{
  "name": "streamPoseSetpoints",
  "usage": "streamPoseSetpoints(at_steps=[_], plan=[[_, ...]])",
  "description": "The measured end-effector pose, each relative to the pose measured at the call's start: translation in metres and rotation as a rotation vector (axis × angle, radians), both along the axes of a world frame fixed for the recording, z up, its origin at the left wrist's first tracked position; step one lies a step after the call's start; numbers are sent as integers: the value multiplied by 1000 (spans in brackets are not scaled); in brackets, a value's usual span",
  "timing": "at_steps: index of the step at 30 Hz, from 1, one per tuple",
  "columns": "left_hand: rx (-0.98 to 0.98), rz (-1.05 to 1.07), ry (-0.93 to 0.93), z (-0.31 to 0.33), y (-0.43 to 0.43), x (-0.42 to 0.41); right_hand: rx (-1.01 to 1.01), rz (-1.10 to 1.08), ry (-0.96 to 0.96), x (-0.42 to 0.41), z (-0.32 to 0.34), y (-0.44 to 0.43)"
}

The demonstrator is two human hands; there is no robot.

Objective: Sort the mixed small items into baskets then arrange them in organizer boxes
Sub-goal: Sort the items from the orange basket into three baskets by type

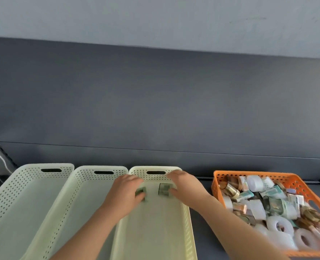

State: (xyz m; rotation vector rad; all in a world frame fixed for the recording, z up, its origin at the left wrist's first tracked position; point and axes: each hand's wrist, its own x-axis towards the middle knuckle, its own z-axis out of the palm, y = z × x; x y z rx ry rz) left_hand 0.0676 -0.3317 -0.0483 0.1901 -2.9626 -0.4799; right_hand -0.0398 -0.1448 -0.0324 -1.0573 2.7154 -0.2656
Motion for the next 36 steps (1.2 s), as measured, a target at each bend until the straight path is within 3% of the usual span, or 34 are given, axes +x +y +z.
streamPoseSetpoints(at_steps=[5,9,17,23,30,36], plan=[[145,-13,173,21,33,3,-240,-84,45,25,30,59],[244,-116,180,39,93,-8,-351,-230,61,33,43,129],[328,-309,110,40,219,-62,-247,-437,103,-3,42,266],[238,-314,-33,29,270,-95,-133,-313,11,-28,14,307],[153,-278,-77,20,281,-97,-81,-193,-48,-50,0,308],[8,-308,-127,17,282,-97,-226,-202,-108,-53,-4,315]])
